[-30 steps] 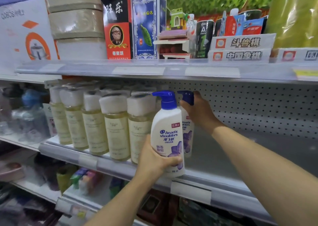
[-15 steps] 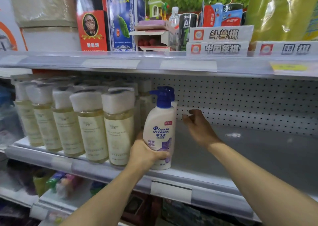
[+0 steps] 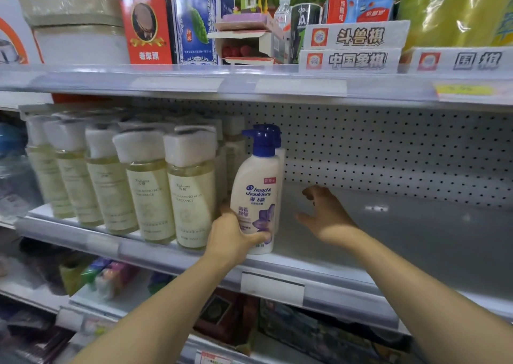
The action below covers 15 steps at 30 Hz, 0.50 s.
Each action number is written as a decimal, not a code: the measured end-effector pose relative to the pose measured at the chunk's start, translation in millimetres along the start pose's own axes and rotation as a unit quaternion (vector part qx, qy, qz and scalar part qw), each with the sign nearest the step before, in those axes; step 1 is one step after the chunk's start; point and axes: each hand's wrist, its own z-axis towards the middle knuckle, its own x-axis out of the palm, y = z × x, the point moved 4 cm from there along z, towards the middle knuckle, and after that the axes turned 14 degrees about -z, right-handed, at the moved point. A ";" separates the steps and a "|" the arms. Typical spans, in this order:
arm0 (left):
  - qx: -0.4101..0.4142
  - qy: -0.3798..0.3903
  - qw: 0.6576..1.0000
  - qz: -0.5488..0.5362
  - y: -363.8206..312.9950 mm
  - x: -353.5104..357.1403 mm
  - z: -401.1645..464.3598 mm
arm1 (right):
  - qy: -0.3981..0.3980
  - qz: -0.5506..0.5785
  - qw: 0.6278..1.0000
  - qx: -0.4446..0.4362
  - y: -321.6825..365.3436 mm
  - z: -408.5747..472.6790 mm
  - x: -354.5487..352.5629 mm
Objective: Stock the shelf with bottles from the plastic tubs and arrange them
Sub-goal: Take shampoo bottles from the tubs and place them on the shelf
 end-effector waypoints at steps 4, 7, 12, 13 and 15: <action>-0.011 0.005 1.000 0.001 -6.3 -0.1 -1.1 | 0.030 -0.043 0.999 0.005 -4.0 -11.0 0.5; -0.018 0.006 1.000 -0.002 -7.4 0.4 -1.4 | 0.035 -0.053 0.998 0.006 -5.6 -18.5 -0.8; -0.020 0.010 0.998 0.066 -4.8 -0.7 -11.8 | 0.033 -0.064 0.997 -0.003 -0.8 -33.9 -5.3; -0.014 0.012 0.996 0.085 -4.6 -1.5 -16.1 | 0.029 -0.070 0.997 -0.008 1.6 -37.8 -6.4; -0.002 0.013 0.994 0.111 -3.6 -5.0 -25.2 | 0.018 -0.082 0.996 -0.016 7.9 -47.7 -8.8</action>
